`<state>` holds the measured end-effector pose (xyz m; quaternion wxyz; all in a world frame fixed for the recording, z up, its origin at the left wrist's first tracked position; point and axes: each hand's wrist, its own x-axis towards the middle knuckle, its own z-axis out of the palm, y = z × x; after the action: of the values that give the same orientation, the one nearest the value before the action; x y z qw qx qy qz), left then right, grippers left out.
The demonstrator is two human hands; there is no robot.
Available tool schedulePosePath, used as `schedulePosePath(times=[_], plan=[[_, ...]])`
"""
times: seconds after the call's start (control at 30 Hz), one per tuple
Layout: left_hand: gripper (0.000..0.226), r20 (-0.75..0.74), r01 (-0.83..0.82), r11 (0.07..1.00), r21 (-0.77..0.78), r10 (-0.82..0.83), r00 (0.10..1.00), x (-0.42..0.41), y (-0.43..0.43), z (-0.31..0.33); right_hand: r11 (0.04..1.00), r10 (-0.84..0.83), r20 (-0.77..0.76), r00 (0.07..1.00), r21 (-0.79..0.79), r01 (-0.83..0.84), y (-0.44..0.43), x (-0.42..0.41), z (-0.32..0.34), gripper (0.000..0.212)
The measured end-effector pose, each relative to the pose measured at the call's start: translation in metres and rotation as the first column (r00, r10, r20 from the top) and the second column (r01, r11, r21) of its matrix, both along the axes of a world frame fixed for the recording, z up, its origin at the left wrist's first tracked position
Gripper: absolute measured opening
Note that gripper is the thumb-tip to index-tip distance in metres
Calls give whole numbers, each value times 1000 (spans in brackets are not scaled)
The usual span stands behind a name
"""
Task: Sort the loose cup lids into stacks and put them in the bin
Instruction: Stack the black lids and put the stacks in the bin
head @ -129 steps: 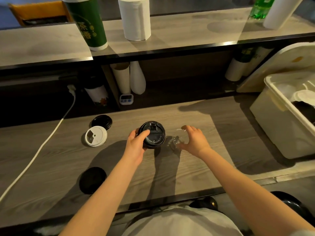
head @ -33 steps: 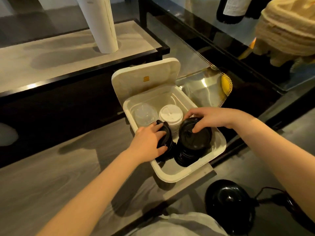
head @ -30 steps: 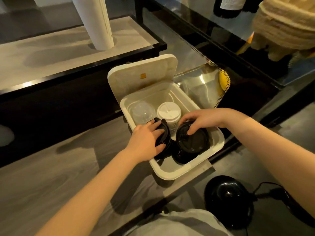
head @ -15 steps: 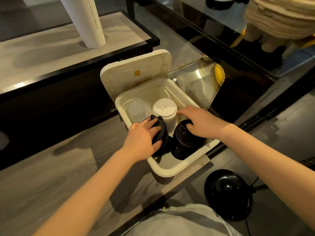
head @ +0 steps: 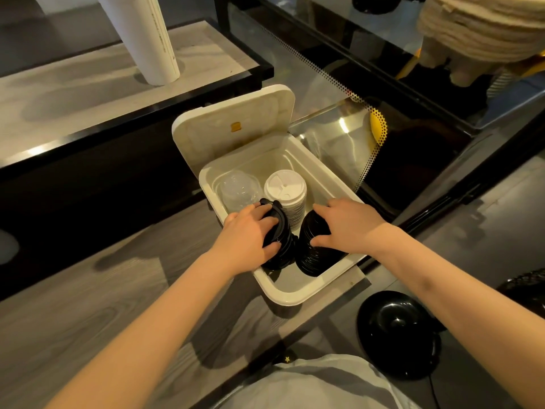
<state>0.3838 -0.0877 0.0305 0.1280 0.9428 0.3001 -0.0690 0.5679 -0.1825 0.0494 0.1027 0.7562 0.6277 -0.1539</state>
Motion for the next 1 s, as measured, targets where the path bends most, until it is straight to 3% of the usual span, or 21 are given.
schedulePosePath(times=[0.1, 0.3, 0.57, 0.87, 1.0], plan=[[55, -4, -6, 1000, -13, 6, 1000, 1, 2, 3, 1000, -8, 67, 998, 29, 6, 1, -7, 0, 67], [54, -12, -10, 1000, -13, 9, 1000, 2, 3, 4, 994, -78, 57, 995, 86, 73, -2, -13, -4, 73], [49, 5, 2, 999, 47, -2, 1000, 1, 5, 10, 975, -139, -54, 989, 168, 146, -13, -10, 3, 82], [46, 104, -111, 977, 184, 93, 990, -38, 15, 41, 925, -41, -113, 993, 371, 80, 20, -41, 37, 48], [45, 146, -229, 957, 179, 205, 968, -83, 20, 53, 901, 67, -144, 987, 435, 2, 42, -80, 42, 46]])
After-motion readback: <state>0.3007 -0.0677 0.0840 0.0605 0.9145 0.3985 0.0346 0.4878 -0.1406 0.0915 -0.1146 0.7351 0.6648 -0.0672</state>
